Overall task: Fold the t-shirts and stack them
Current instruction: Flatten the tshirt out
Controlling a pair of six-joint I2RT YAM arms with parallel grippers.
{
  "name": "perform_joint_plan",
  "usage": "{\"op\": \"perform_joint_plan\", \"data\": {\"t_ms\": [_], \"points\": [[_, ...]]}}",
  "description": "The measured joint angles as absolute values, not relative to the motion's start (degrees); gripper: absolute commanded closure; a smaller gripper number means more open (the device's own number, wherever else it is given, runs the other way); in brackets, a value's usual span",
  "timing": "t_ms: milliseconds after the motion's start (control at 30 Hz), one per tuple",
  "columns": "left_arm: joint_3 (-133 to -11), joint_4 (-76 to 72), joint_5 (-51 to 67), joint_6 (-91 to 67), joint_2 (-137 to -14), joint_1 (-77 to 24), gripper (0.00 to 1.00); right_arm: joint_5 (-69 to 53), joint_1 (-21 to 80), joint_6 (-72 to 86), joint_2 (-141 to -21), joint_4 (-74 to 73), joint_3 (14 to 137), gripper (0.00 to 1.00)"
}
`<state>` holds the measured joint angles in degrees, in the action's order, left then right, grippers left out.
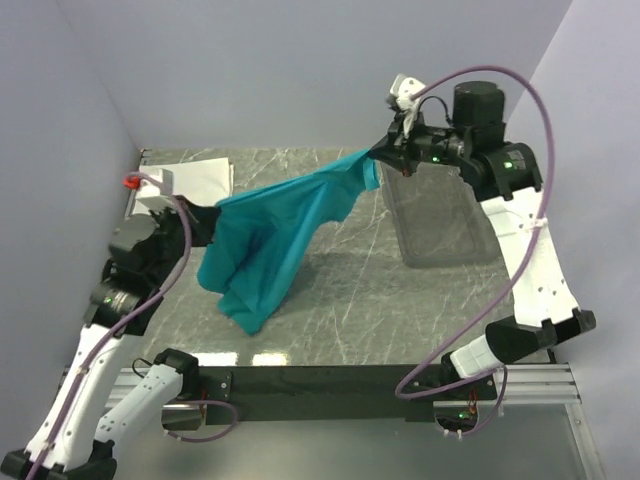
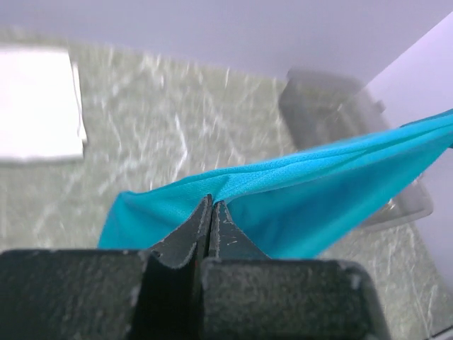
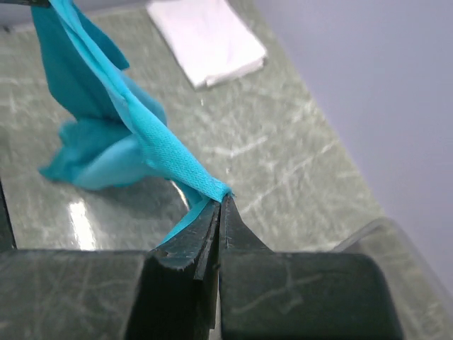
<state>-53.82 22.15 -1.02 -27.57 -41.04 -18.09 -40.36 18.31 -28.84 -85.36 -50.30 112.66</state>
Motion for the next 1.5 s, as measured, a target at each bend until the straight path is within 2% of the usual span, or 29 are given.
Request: {"op": "perform_joint_plan", "data": {"t_ms": [367,600,733,1033,1200,1300,1333,1400,1433,1500], "points": [[-76.7,24.3,1.3,-23.6,-38.8,-18.2,0.99,-49.3,15.3,-22.2,-80.6,-47.9,127.7,1.0],[-80.6,25.5,9.8,-23.7,-39.3,-18.3,0.99,-54.1,10.1,-21.2,-77.3,-46.6,130.3,1.0],[-77.0,28.8,13.1,-25.4,-38.9,-18.3,0.99,-56.1,9.5,-26.2,-72.2,-49.4,121.5,1.0],[-43.3,30.3,23.3,-39.7,-35.1,-19.7,0.99,-52.6,11.5,-40.3,-61.3,-58.8,86.5,1.0],[-38.5,33.6,25.3,-42.9,-36.9,-26.6,0.99,-49.2,13.5,-45.0,-61.2,-61.3,76.5,1.0],[-38.5,33.8,26.4,-43.2,-39.4,-29.9,0.91,-47.8,15.4,-46.9,-60.9,-61.9,73.8,1.0],[-38.5,33.9,26.9,-43.2,-40.7,-30.7,0.78,-47.2,16.4,-47.4,-60.6,-61.8,72.7,1.0],[-38.5,33.8,27.3,-43.7,-44.1,-32.9,0.64,-46.3,17.8,-48.0,-60.3,-61.8,70.9,1.0],[-38.5,33.8,27.3,-44.0,-45.6,-34.2,0.52,-45.9,18.4,-48.2,-60.1,-61.8,70.0,1.0],[-38.5,33.8,27.2,-44.4,-49.3,-38.1,0.44,-44.9,19.1,-48.6,-60.1,-61.7,68.4,1.0]]}}
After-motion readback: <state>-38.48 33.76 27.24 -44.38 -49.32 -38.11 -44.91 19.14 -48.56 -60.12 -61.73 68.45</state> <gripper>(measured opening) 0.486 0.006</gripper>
